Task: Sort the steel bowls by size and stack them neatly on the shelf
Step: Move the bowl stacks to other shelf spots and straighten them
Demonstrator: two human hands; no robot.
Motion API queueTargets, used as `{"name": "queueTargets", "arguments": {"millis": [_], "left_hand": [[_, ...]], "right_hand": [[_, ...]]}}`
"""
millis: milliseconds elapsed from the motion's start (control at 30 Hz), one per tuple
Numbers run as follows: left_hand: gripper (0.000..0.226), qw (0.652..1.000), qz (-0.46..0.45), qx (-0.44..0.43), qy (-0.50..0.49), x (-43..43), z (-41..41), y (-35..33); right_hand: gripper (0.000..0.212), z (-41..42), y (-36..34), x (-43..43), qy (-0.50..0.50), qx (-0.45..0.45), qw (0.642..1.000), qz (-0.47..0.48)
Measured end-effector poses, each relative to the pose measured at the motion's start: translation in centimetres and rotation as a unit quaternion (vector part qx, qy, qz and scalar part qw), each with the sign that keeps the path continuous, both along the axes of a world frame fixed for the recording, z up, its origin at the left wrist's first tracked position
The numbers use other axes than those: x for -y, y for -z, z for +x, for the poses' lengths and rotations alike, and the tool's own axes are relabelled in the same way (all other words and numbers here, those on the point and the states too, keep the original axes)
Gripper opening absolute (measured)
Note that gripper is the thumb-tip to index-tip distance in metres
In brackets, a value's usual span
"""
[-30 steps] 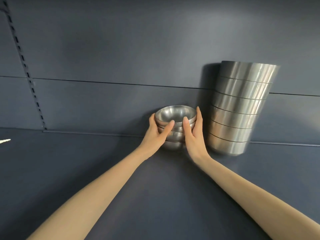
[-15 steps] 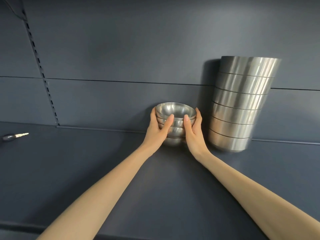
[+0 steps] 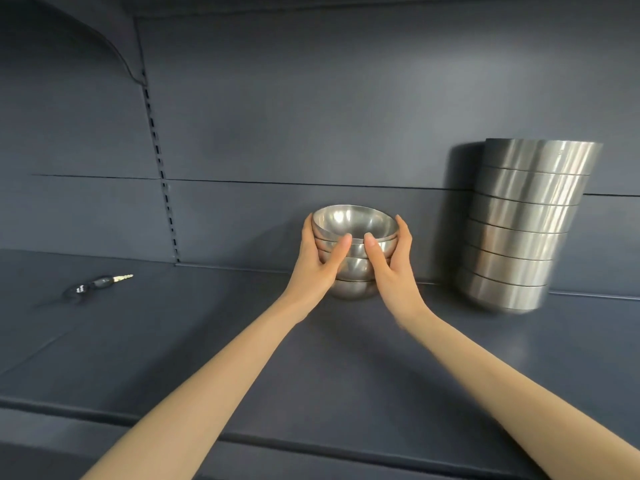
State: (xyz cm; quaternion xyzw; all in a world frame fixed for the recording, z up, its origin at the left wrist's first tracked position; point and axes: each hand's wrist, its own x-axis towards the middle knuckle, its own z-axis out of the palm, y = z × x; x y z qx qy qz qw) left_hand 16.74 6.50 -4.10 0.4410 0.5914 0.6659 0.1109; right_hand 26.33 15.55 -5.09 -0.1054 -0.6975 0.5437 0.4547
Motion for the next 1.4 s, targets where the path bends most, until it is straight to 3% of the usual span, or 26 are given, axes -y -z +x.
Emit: {"name": "queueTargets", "arguments": {"millis": [167,333,533,900,1000,1200,1300,1400], "left_hand": [[0.065,1.0,0.01,0.0,-0.008,4.9,-2.1,-0.1],[0.066,0.999,0.028,-0.013,-0.03,10.9,-4.8,-0.8],[0.06,0.996,0.052,-0.016,-0.065,18.9,-8.7,-1.1],[0.065,0.984,0.056,-0.025,-0.164,34.1,-17.8,-1.2],[0.065,0.978,0.055,-0.027,-0.201,37.2,-21.0,-1.3],[0.051,0.969,0.055,-0.025,-0.239,41.5,-27.8,-1.5],[0.049,0.968,0.05,-0.018,-0.246,42.9,-31.6,-1.5],[0.051,0.968,0.036,-0.004,-0.248,43.8,-35.6,-1.9]], "right_hand": [[0.099,-2.5,0.0,4.7,-0.007,0.001,1.0,-0.012],[0.086,-5.7,-0.5,10.7,-0.021,-0.01,1.0,-0.016],[0.099,-10.1,-1.0,18.4,-0.041,-0.009,0.999,-0.018],[0.064,-20.8,-1.3,32.3,-0.147,-0.003,0.989,-0.013],[0.083,-24.6,-1.5,35.0,-0.173,0.007,0.985,-0.014],[0.099,-32.1,-1.7,38.8,-0.2,0.013,0.98,-0.007],[0.1,-35.9,-1.5,40.5,-0.206,0.006,0.978,-0.016],[0.088,-39.8,-1.8,41.6,-0.208,0.004,0.978,-0.025]]}}
